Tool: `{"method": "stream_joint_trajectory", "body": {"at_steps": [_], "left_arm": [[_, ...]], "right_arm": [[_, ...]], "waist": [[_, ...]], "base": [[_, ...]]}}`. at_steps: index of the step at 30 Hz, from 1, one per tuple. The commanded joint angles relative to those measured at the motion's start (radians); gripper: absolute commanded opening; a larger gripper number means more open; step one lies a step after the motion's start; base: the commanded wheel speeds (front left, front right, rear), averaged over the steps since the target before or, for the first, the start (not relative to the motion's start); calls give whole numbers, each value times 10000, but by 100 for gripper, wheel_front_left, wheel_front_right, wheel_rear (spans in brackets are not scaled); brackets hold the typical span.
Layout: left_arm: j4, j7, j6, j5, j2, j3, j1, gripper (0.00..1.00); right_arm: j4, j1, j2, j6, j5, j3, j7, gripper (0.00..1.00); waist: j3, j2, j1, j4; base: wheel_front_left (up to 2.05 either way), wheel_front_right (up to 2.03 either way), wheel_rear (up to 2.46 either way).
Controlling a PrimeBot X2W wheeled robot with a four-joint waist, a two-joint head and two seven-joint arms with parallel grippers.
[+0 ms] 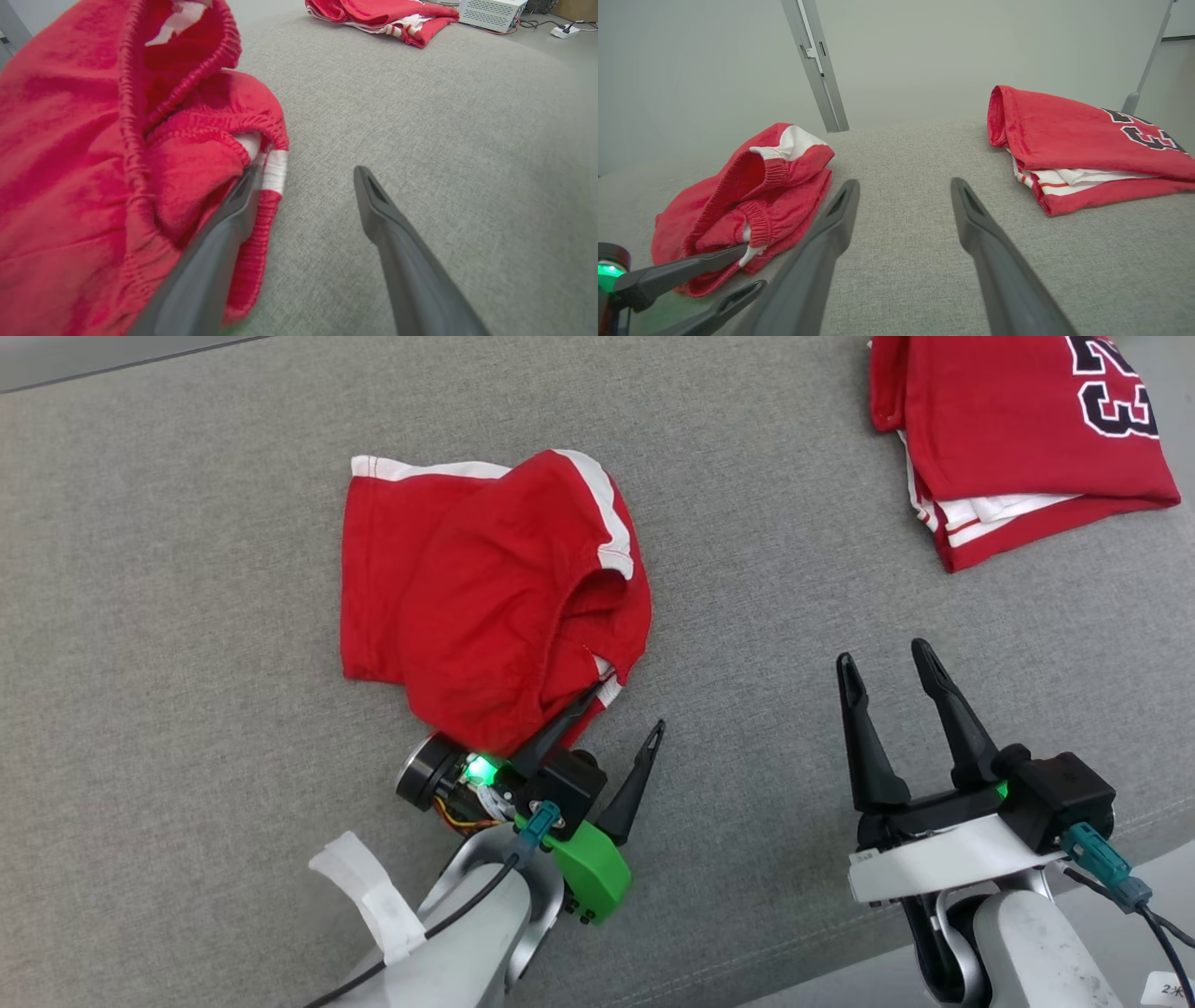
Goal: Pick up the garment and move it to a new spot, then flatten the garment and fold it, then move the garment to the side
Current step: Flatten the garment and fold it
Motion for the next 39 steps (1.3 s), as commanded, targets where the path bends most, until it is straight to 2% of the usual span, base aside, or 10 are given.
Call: {"method": "stream_joint_trajectory", "body": {"at_steps": [1,5,6,7,17,23,27,33,36,39], "left_arm": [[108,-1,176,-151,56,-41,-276,100],[267,-1,525,-268,57,-173,-556,98],[263,-1,581,-320,58,-197,-615,42],[275,-1,628,-361,56,-233,-667,2],[-142,307,16,-1878,51,-401,-951,0],[-1752,1726,-756,-3651,50,-41,-1850,0],[-2845,2816,-980,-5150,53,701,-2812,0],[-4194,3941,-659,-6902,51,1870,-3658,0],[-4960,4620,-318,-7911,158,2229,-2836,0],[-5675,5166,39,-8392,709,2157,-1419,0]], "right_arm": [[-30,-153,10,-13,57,-20,-5,100],[-35,-161,20,-13,73,8,-5,100],[-32,-169,22,-15,81,18,-5,100],[-32,-177,24,-13,77,33,-5,100],[108,29,49,-13,93,-29,-5,100],[154,133,65,-13,157,13,-5,100],[197,291,68,-15,280,50,-5,100],[223,555,71,-15,271,65,-5,100],[193,666,69,-13,165,-30,-5,100],[141,730,71,-13,58,-169,-5,100]], "waist": [[61,-1,-1,-35],[113,-1,-1,-38],[121,-1,-1,-41],[128,-1,-1,-43],[-329,-1,-1,-80],[-887,-1,-1,-196],[-1239,-1,-1,-222],[-1783,-1,-1,-16],[-1938,-1,-1,183],[-1975,-1,-1,414]], "base": [[0,0,0],[0,0,0],[0,0,0],[0,0,0],[0,0,0],[0,0,0],[0,0,0],[0,0,0],[0,0,0],[0,0,0]]}}
